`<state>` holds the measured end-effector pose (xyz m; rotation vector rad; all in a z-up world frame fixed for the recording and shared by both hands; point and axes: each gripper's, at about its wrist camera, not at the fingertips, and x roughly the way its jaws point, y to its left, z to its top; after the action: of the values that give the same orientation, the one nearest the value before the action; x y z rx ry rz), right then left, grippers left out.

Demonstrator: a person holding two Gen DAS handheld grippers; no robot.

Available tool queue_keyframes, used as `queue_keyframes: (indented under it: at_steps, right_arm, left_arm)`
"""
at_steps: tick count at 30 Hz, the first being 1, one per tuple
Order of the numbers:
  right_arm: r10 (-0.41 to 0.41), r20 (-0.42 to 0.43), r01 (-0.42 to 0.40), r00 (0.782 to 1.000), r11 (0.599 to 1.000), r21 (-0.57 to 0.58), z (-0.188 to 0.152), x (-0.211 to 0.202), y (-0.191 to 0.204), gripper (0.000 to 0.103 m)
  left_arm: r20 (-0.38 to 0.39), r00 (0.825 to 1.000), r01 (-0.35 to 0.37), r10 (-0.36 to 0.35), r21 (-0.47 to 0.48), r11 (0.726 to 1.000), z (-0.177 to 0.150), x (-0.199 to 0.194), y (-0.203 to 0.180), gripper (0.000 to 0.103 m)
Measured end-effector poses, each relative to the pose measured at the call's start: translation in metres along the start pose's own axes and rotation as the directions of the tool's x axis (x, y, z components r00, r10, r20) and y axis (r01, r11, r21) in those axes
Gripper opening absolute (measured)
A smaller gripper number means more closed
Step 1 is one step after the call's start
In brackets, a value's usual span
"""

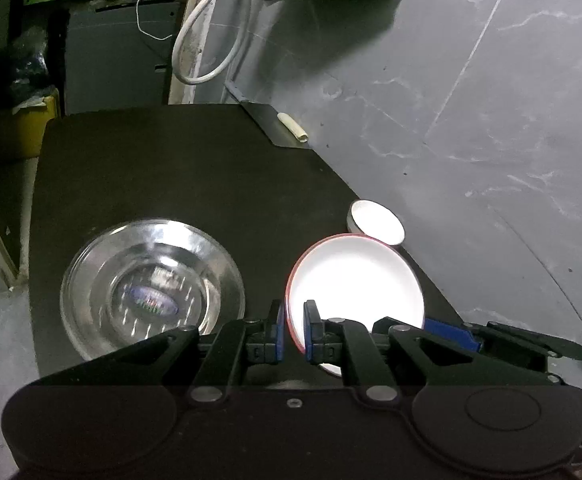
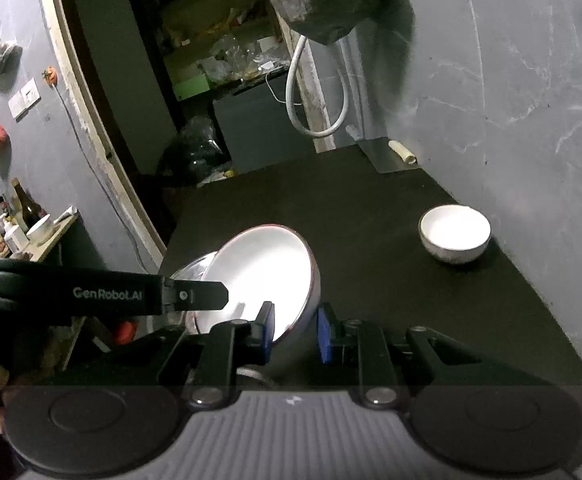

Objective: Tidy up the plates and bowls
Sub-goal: 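Carry the white bowl with both grippers and lower it into the steel bowl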

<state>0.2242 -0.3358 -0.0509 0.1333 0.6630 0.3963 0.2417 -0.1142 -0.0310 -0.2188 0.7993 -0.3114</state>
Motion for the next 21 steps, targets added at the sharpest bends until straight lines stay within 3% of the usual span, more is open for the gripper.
queue_keyframes:
  at_steps: [6, 13, 21]
  right_arm:
    - [-0.030, -0.025, 0.030, 0.999, 0.999, -0.014, -0.021, -0.019, 0.028, 0.025]
    - [-0.088, -0.117, 0.086, 0.989, 0.996, -0.019, -0.045, -0.022, 0.048, 0.025]
    - [-0.108, -0.188, 0.106, 0.976, 0.994, -0.019, -0.051, -0.013, 0.055, 0.025]
  left_arm:
    - [-0.041, 0.999, 0.032, -0.033, -0.020, 0.999, -0.025, -0.018, 0.013, 0.009]
    - [-0.131, 0.990, 0.055, -0.055, -0.010, 0.998, -0.052, -0.026, 0.019, 0.010]
    - [-0.217, 0.975, 0.048, -0.047, -0.002, 0.999, -0.057, -0.022, 0.022, 0.012]
